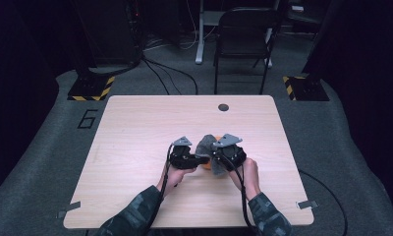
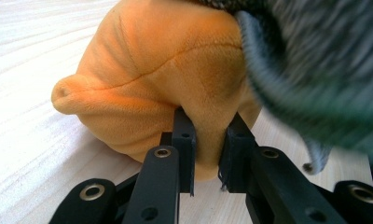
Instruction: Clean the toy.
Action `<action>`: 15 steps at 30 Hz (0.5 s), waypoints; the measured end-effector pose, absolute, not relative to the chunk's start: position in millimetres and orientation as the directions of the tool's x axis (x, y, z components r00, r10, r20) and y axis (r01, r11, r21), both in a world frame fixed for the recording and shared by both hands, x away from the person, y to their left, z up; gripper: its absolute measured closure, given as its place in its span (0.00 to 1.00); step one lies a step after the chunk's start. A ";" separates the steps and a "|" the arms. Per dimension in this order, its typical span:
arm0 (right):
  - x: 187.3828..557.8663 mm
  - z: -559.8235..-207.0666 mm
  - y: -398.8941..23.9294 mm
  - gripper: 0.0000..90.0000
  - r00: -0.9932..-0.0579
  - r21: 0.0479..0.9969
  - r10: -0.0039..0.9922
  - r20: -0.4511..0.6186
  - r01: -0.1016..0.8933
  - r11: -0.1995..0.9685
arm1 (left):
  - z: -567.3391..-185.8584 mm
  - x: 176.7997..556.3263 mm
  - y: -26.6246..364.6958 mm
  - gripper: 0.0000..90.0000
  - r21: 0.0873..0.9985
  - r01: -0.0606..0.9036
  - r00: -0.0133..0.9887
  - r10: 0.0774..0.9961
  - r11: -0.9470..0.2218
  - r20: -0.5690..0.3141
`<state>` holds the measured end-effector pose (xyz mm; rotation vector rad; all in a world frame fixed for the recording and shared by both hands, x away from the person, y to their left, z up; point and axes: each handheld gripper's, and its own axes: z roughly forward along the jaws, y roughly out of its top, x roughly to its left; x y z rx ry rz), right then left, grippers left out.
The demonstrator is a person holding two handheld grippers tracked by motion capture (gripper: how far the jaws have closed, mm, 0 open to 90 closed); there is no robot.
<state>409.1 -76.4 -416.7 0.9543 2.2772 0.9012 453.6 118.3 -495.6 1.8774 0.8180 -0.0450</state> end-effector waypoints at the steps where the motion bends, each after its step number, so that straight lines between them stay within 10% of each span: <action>1: 410.5 -416.2 -79.2 0.84 -0.621 0.739 0.759 -0.193 0.417 0.529 | -495.5 453.5 118.0 0.87 0.803 0.552 0.767 0.514 -0.226 -0.383; 15: 435.6 -424.1 -136.9 0.83 -0.589 0.767 0.808 0.013 0.524 0.371 | -496.1 453.2 116.6 0.87 0.799 0.558 0.768 0.503 -0.224 -0.395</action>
